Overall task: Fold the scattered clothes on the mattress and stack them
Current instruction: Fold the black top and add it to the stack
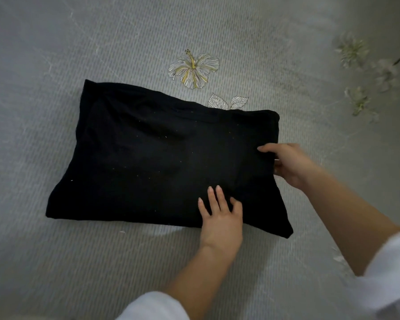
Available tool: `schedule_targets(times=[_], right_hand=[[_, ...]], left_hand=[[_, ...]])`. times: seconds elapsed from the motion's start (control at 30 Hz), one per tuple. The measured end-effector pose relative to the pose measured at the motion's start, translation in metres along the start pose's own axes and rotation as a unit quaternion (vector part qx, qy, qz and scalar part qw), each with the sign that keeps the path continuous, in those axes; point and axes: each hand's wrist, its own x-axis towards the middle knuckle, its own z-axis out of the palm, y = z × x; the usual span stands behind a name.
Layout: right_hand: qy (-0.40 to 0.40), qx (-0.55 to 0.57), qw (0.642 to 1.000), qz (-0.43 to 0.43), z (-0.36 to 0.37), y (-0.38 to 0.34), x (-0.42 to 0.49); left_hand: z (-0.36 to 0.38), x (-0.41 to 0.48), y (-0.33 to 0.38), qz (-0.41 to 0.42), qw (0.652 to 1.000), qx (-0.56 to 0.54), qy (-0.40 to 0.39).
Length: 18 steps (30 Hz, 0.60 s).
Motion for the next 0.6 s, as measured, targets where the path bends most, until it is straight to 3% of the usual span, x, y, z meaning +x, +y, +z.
schedule_targets(times=[0.1,0.23,0.33,0.5,0.6], right_hand=[[-0.045,0.005,0.999,0.011,0.000,-0.019,-0.014],[-0.079,0.046,0.996,-0.011,0.016,-0.057,-0.036],[-0.078,0.028,0.996,-0.042,0.053,-0.081,-0.052],[-0.092,-0.022,0.988,-0.124,0.150,-0.104,-0.070],[-0.102,-0.054,0.975,-0.192,0.208,-0.109,-0.077]], left_hand=[[-0.014,-0.015,-0.025,0.029,0.975,-0.217,0.044],[-0.032,-0.050,-0.062,0.022,0.854,-0.503,0.130],[-0.047,-0.070,-0.079,-0.034,0.732,-0.654,0.188],[-0.056,-0.090,-0.112,-0.113,0.576,-0.780,0.217],[-0.055,-0.102,-0.136,-0.158,0.533,-0.798,0.232]])
